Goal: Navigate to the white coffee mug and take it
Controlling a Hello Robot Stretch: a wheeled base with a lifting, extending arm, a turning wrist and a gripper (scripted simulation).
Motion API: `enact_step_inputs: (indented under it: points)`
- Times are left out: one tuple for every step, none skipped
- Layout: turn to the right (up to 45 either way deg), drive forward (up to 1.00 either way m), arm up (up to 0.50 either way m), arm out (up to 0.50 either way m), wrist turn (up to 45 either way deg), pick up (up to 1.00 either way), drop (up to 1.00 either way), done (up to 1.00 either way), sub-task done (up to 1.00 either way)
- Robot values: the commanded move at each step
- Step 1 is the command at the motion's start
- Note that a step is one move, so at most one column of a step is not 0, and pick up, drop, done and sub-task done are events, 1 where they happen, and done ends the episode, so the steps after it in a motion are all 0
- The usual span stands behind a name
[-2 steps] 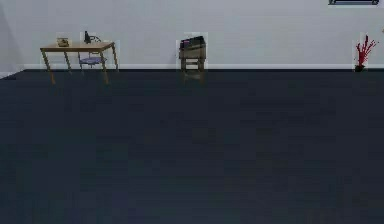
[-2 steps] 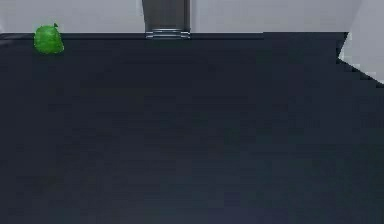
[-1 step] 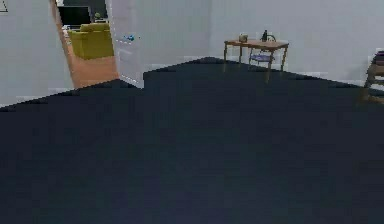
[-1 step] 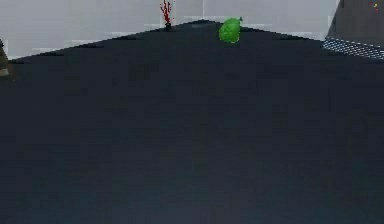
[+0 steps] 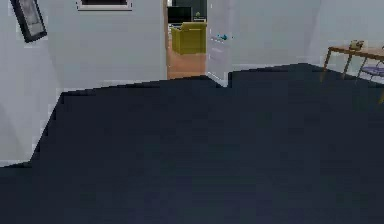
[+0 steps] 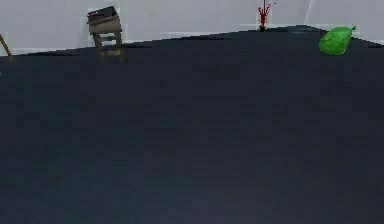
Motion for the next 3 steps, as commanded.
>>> enact_step_inputs:
  points:
    - [0.0, 1.00, 0.00, 0.00, 0.0, 0.00, 0.00, 0.00, 0.00]
    - [0.0, 1.00, 0.00, 0.00, 0.0, 0.00, 0.00, 0.00, 0.00]
    - [0.0, 1.00, 0.00, 0.00, 0.0, 0.00, 0.00, 0.00, 0.00]
